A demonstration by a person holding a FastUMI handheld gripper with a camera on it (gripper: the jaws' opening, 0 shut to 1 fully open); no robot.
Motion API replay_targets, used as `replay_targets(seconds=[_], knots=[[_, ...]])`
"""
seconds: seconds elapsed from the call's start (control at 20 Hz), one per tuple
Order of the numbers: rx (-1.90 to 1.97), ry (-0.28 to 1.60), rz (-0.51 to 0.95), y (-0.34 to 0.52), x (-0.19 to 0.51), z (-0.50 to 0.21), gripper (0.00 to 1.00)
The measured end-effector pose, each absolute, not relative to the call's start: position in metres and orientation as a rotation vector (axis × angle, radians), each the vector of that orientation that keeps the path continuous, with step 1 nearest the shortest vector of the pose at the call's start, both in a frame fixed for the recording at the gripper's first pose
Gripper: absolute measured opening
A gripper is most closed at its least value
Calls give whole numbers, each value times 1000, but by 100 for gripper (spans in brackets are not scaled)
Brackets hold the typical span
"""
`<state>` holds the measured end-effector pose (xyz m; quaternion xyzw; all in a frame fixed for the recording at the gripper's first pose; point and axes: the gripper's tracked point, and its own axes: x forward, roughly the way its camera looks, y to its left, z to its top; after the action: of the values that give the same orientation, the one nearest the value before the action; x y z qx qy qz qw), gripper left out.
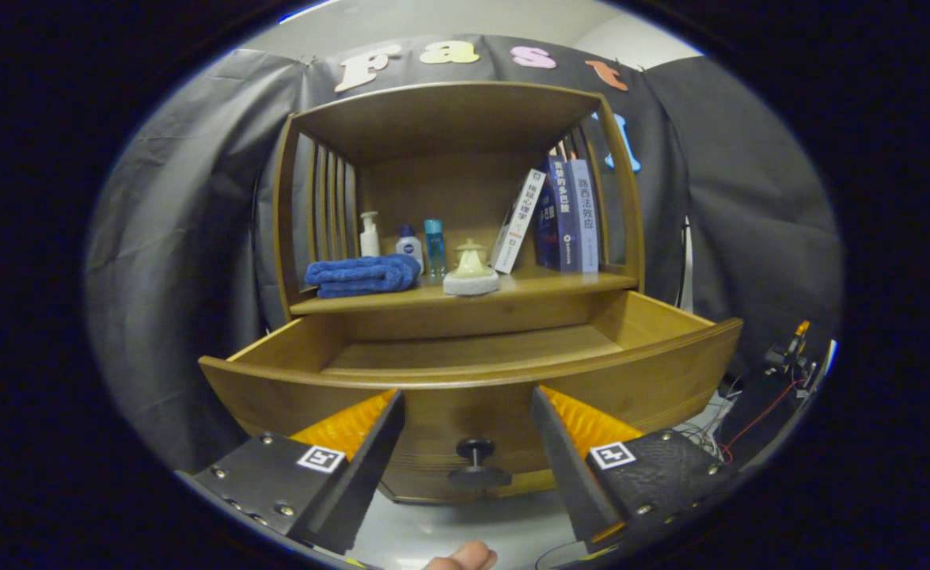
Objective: Pull open the drawer, take out the items inside it, and place them on the countertop above the cabinet.
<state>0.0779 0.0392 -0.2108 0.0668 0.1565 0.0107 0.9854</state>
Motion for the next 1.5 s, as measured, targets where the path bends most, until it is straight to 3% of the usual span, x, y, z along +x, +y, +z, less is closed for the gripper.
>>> replay_targets(seconds=[1.5], knots=[[253, 301, 35, 39, 142, -218, 100]])
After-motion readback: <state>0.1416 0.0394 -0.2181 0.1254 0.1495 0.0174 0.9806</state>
